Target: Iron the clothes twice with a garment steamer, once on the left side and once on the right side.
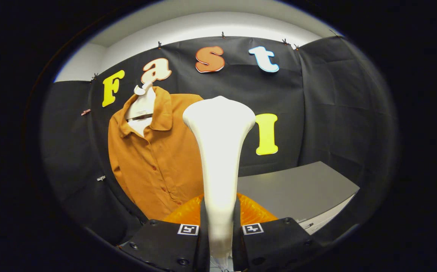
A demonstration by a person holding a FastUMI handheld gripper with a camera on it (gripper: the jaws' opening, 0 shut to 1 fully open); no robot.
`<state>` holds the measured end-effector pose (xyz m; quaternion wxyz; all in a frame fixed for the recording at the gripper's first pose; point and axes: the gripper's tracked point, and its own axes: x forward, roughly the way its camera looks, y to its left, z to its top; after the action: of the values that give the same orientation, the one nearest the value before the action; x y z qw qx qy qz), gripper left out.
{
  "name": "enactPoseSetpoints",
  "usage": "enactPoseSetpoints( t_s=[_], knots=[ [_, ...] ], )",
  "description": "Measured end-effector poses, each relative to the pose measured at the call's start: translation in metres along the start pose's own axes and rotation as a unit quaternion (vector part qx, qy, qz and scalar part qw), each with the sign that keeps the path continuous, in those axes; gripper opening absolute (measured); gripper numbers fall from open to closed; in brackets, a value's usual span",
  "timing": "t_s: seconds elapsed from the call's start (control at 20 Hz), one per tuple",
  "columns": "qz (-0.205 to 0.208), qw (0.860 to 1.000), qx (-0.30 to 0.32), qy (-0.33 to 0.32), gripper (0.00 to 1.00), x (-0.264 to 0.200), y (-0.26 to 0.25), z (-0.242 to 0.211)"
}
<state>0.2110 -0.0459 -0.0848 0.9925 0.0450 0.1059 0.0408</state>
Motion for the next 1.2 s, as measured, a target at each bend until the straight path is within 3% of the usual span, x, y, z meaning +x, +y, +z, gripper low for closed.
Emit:
enactPoseSetpoints(
  t_s=[0.55,1.2],
  knots=[
    [-0.019,0.999,-0.025,-0.008,0.27,0.023,0.079,-0.03],
    [-0.016,0.999,-0.049,-0.006,0.27,0.063,0.11,-0.038]
  ],
)
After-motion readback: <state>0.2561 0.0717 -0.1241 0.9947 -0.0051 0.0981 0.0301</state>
